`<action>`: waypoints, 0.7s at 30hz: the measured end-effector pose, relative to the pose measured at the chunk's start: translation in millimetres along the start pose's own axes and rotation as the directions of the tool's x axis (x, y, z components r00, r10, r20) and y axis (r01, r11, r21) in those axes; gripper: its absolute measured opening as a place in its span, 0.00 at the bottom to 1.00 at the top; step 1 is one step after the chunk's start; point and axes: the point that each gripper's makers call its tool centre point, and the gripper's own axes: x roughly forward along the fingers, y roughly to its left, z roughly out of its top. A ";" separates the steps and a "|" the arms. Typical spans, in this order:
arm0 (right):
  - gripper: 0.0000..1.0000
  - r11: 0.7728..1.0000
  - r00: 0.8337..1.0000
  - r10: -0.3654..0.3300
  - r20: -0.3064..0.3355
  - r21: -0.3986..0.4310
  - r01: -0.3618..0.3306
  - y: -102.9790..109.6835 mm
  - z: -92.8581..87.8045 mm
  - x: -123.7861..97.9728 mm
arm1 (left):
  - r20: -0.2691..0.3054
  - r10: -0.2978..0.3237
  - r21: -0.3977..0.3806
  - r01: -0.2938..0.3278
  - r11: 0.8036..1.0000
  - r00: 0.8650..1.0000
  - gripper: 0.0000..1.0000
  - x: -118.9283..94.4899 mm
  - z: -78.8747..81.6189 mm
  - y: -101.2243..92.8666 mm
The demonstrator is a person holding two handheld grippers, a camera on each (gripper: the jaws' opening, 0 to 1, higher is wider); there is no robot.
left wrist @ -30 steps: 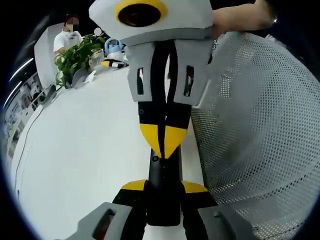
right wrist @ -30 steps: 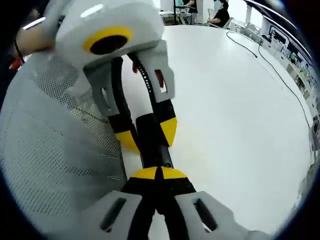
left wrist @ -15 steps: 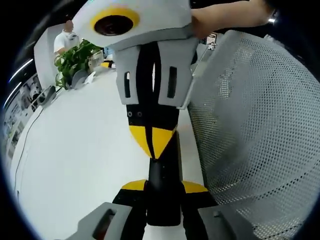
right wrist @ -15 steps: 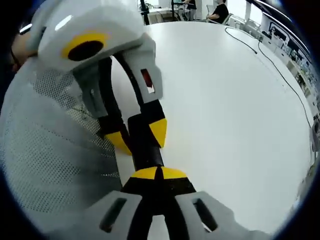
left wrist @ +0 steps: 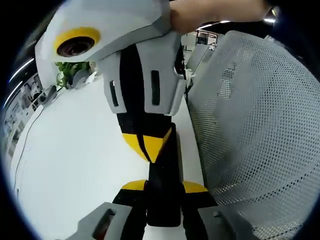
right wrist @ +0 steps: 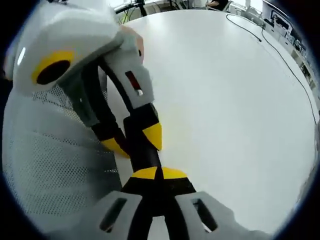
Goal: Press the specified remote control buttons in sequence, fully releasing each button before pressing the next.
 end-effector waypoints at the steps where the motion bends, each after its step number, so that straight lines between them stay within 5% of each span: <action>1: 0.00 1.000 1.000 -0.002 0.004 0.005 0.002 -0.6 -0.7 -0.4 | 0.002 0.001 -0.002 -0.001 1.000 1.000 0.25 -0.1 0.1 -0.1; 7: 0.00 0.997 0.996 0.010 0.094 0.071 -0.017 -1.2 -2.7 -2.9 | 0.011 0.025 -0.028 -0.025 0.999 1.000 0.26 0.1 0.6 0.0; 12: 0.00 0.998 0.992 0.053 0.112 -0.037 -0.049 1.1 -0.7 -2.5 | 0.019 0.031 -0.027 -0.031 0.999 0.999 0.25 0.1 0.5 -0.2; 17: 0.00 0.975 0.991 0.055 0.122 -0.219 -0.027 4.7 -3.8 -5.1 | 0.040 0.061 -0.069 -0.058 0.996 0.997 0.26 0.5 0.6 0.0; 21: 0.00 0.971 0.984 0.042 0.176 -0.237 0.001 2.5 -6.1 -8.5 | 0.049 0.065 -0.081 -0.061 0.995 0.997 0.26 0.5 0.8 0.2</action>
